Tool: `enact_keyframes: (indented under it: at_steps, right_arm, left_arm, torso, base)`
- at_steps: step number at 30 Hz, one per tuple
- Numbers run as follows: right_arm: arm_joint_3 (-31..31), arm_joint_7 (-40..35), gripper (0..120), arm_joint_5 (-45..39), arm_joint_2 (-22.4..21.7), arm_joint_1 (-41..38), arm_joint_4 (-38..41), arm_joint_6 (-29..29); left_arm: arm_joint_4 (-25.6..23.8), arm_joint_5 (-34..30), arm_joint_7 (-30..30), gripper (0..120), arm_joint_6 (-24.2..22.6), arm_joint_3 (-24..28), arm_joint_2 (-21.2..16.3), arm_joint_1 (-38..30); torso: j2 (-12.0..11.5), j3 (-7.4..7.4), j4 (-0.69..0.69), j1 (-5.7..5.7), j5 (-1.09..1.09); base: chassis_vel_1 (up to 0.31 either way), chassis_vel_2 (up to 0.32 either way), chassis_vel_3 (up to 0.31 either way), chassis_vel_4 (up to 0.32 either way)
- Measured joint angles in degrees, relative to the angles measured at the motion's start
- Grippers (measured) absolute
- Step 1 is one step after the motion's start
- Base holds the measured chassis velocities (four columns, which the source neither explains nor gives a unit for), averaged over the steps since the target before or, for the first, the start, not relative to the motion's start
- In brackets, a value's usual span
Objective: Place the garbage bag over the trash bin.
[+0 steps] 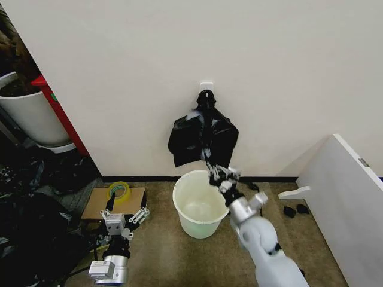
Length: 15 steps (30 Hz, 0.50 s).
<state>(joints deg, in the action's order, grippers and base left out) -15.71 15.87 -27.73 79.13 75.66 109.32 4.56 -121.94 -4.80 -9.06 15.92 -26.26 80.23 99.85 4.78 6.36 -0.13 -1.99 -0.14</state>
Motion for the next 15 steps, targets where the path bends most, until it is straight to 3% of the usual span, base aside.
enact_keyframes:
  at_steps: [15]
  right_arm:
    - [0.84, 2.05, 0, 12.06, -3.62, 11.94, 5.11, 7.09]
  left_arm:
    - [0.68, 0.13, -0.06, 100, 0.13, 0.23, -0.19, -0.48]
  torso:
    - [0.00, 0.01, 0.00, 0.00, 0.01]
  base:
    - [0.000, 0.000, 0.000, 0.000]
